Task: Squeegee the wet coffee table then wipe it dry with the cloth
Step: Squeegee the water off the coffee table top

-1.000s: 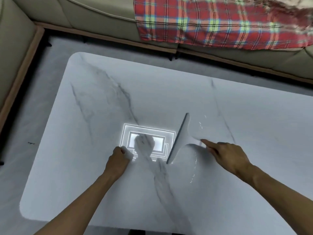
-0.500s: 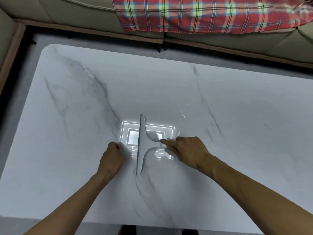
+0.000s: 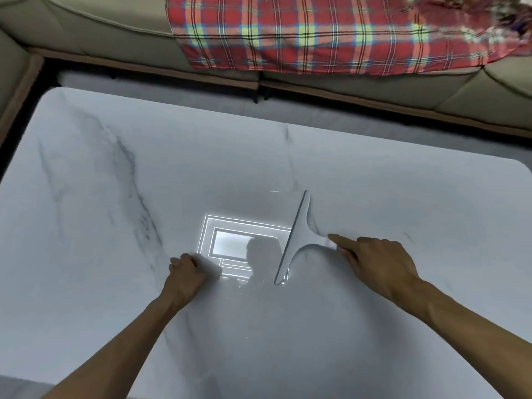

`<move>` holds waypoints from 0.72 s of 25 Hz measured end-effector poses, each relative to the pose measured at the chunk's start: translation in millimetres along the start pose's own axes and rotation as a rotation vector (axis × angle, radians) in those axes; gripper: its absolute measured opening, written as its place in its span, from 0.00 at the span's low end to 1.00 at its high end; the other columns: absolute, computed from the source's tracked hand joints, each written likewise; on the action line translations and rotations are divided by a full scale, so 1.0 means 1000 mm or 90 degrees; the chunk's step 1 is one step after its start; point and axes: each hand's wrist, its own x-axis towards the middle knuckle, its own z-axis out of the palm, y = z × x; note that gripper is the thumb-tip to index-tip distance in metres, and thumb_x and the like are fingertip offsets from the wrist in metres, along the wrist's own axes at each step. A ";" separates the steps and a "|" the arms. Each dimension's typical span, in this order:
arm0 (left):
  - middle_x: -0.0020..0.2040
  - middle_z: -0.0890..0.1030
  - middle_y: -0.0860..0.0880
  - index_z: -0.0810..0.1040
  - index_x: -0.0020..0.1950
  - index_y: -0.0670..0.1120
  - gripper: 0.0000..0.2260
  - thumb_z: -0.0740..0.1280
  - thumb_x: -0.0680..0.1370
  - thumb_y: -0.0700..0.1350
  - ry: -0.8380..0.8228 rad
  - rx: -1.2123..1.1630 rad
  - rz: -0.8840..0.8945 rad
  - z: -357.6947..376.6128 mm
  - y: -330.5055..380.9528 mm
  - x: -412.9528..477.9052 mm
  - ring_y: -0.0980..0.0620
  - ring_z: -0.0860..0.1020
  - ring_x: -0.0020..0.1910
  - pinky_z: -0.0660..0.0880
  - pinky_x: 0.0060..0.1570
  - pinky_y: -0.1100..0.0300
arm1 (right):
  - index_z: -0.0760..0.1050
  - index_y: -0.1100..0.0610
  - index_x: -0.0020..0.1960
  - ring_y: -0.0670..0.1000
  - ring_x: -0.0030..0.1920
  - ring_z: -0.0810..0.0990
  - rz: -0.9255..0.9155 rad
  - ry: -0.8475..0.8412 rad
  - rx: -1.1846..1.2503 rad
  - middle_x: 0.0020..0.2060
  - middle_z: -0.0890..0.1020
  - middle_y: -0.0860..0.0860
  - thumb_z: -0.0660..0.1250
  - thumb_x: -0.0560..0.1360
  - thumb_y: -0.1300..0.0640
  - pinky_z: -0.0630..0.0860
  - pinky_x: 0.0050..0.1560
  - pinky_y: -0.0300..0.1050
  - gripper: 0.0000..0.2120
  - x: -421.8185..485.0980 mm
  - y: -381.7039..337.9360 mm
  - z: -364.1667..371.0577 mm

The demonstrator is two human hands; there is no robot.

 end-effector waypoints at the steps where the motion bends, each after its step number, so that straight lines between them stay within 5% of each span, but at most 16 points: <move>1: 0.53 0.72 0.40 0.67 0.60 0.36 0.11 0.58 0.78 0.39 0.015 -0.023 -0.006 -0.002 0.001 -0.001 0.42 0.74 0.47 0.71 0.44 0.54 | 0.59 0.33 0.72 0.53 0.44 0.80 -0.009 0.001 0.004 0.41 0.77 0.46 0.46 0.82 0.43 0.65 0.38 0.45 0.19 0.005 0.001 -0.006; 9: 0.42 0.76 0.45 0.67 0.54 0.44 0.07 0.58 0.78 0.38 0.100 -0.089 0.021 -0.012 0.054 0.006 0.47 0.73 0.36 0.66 0.32 0.58 | 0.63 0.36 0.71 0.57 0.44 0.81 -0.162 0.093 0.040 0.44 0.81 0.52 0.52 0.83 0.48 0.72 0.42 0.47 0.18 0.117 -0.063 -0.013; 15: 0.39 0.72 0.47 0.66 0.46 0.45 0.03 0.57 0.79 0.38 0.098 -0.110 0.067 -0.002 0.107 0.020 0.48 0.71 0.38 0.66 0.33 0.59 | 0.58 0.32 0.73 0.53 0.46 0.81 -0.029 0.045 0.027 0.44 0.80 0.47 0.47 0.83 0.44 0.67 0.39 0.44 0.19 0.072 0.029 -0.008; 18: 0.51 0.71 0.45 0.67 0.49 0.46 0.08 0.61 0.76 0.34 0.087 -0.105 0.118 0.006 0.121 0.032 0.45 0.72 0.48 0.70 0.45 0.55 | 0.56 0.31 0.73 0.51 0.42 0.80 0.050 0.009 0.009 0.39 0.77 0.44 0.46 0.82 0.43 0.70 0.40 0.45 0.20 0.036 0.066 -0.019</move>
